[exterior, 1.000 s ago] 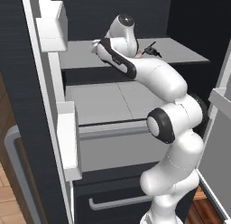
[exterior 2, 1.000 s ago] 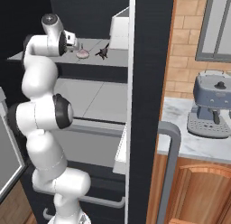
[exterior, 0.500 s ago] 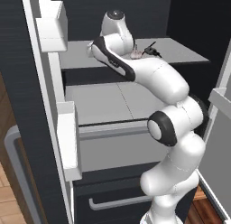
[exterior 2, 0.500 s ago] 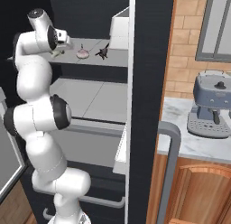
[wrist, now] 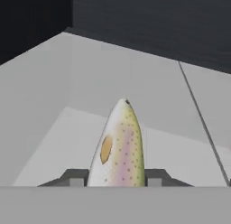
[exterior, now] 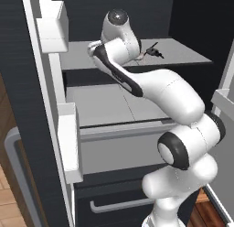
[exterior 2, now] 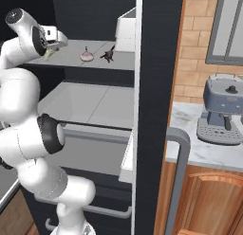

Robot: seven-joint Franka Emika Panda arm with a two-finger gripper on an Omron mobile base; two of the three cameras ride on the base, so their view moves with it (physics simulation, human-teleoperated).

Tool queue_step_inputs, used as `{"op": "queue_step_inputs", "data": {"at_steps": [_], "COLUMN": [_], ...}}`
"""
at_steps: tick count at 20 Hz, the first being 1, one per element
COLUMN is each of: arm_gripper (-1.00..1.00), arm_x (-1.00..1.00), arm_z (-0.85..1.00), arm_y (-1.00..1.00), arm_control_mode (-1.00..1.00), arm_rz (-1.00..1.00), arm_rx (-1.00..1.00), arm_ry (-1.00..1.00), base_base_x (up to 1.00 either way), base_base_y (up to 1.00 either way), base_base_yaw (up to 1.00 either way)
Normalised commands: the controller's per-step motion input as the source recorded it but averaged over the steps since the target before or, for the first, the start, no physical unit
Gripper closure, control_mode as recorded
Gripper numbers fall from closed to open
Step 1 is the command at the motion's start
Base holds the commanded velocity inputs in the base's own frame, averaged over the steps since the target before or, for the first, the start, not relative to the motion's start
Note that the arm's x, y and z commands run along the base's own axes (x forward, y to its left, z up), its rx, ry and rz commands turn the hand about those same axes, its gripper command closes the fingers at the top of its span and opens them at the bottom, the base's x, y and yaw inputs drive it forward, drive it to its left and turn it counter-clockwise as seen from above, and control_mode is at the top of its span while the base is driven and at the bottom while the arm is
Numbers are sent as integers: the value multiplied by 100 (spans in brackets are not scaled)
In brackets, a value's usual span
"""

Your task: Place one garlic and one fish in each tupperware on the nearby counter, to pack two identical lunches.

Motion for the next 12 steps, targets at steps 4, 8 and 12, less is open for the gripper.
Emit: {"op": "queue_step_inputs", "data": {"at_steps": [4, 8, 12], "arm_gripper": [100, 100, 100], "arm_x": [-100, -100, -100], "arm_z": [7, -59, -69], "arm_y": [-6, 0, -7], "arm_control_mode": [-100, -100, -100], "arm_rz": [-5, -5, -9], "arm_rx": [2, 1, 11], "arm_ry": [-30, -5, 1], "base_base_x": [0, 0, 0], "base_base_y": [0, 0, 0], "base_base_yaw": [0, 0, 0]}}
